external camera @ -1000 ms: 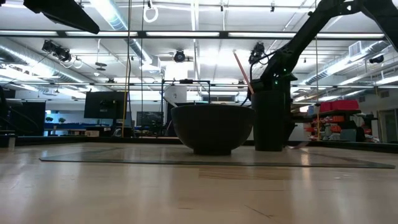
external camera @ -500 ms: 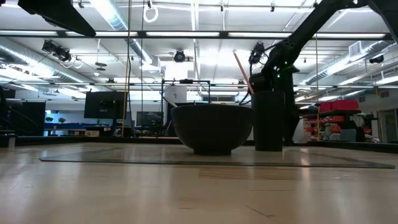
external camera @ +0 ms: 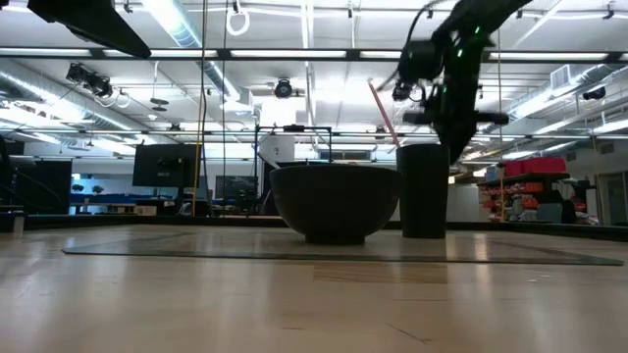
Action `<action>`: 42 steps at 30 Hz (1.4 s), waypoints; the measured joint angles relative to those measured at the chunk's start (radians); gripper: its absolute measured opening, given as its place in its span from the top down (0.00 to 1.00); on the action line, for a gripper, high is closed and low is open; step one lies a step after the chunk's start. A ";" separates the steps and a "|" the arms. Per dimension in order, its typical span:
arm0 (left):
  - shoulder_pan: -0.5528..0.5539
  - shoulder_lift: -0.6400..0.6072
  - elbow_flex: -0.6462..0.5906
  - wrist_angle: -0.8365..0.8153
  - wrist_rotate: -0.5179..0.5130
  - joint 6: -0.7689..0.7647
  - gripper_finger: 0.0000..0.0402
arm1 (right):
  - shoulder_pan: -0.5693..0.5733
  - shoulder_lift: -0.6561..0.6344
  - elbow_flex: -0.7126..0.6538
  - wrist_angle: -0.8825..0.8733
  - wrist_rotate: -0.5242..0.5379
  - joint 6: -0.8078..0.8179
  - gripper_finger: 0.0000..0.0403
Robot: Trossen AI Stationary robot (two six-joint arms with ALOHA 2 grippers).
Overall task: Pick & Place Utensil
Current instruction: Put the blue fork into the black bowl on the transparent mat
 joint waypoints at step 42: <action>0.000 0.000 0.000 0.028 -0.037 0.000 0.74 | 0.829 0.198 0.038 0.943 0.412 -0.201 0.96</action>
